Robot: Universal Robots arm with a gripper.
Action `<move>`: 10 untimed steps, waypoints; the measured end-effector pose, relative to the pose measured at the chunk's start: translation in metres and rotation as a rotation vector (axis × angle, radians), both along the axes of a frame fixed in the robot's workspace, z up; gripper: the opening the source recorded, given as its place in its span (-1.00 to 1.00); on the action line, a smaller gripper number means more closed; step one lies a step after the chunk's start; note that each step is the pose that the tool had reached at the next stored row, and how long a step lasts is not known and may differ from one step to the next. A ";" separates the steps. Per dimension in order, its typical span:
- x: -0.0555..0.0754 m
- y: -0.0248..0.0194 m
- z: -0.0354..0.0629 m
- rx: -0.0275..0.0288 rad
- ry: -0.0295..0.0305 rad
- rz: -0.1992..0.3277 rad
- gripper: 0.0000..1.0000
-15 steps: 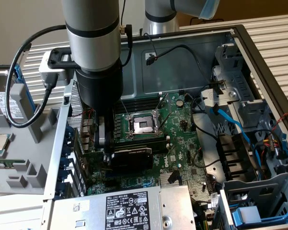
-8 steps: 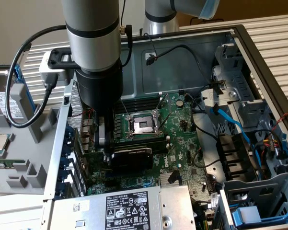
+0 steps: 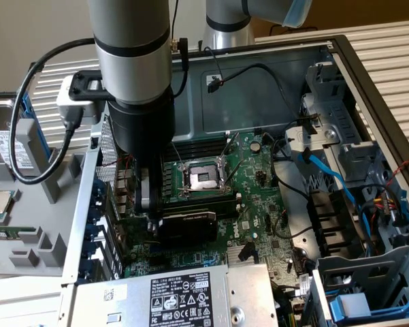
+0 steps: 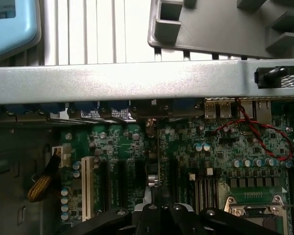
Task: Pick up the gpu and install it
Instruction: 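Press down on the gpu until it lock into place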
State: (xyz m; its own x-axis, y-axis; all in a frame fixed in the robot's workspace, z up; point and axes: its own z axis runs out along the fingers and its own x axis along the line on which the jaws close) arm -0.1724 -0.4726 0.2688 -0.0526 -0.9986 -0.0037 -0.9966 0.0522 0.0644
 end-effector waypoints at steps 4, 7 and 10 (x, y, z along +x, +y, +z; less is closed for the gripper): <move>0.000 -0.0001 0.0004 -0.0007 0.0006 0.000 -0.79; 0.000 -0.0001 0.0023 -0.0019 0.0018 0.000 -0.79; 0.000 -0.0001 0.0057 -0.0036 0.0040 0.000 -0.79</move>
